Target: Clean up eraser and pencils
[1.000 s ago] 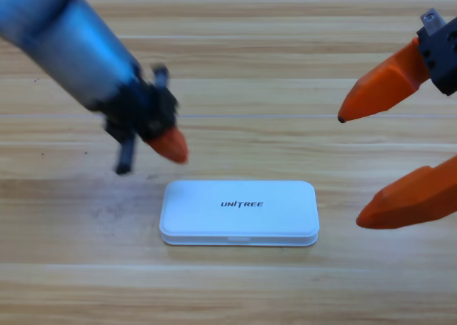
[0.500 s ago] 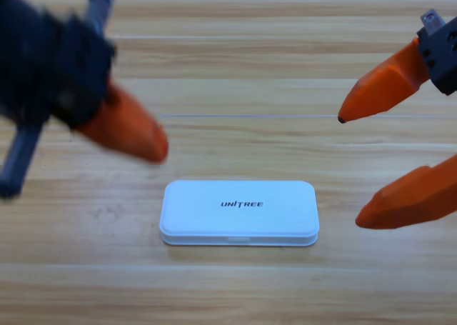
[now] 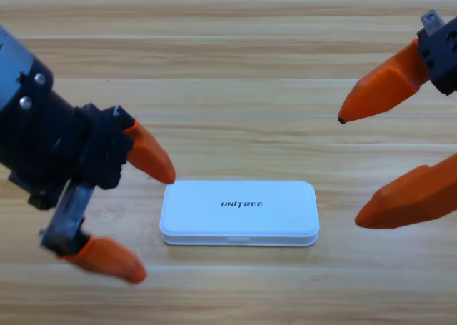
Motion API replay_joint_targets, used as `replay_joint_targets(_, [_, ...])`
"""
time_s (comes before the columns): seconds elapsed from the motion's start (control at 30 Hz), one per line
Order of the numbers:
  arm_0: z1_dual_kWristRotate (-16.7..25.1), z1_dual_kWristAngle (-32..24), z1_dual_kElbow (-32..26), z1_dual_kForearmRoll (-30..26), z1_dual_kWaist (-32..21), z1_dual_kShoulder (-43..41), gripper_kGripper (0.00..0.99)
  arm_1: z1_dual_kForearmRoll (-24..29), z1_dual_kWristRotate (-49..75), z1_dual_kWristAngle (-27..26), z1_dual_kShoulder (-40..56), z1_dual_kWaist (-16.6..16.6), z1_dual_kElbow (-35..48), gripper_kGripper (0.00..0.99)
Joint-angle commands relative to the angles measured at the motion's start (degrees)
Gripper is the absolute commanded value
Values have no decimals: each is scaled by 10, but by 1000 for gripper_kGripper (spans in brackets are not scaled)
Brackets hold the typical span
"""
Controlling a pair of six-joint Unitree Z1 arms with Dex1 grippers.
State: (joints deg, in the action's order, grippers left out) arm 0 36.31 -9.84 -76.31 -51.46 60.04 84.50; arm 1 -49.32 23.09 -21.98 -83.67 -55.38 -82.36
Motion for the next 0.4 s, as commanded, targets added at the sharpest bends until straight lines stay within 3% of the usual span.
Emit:
replay_joint_targets(0.03, [-12, -4, 24, 8, 9, -14, 990, 12, -6, -4, -17, -12, 20, 990])
replay_joint_targets(0.13, [-31, -1, 30, 18, 8, -15, 990, 12, -6, -4, -17, -12, 20, 990])
replay_joint_targets(0.27, [-93, 40, 46, 58, 6, -33, 990, 12, -6, -4, -17, -12, 20, 990])
replay_joint_targets(0.33, [-165, 123, 72, 121, 6, -62, 990, 12, -6, -4, -18, -12, 20, 990])
replay_joint_targets(0.4, [-179, 231, 100, 208, 6, -91, 990, 12, -6, -4, -18, -11, 20, 990])
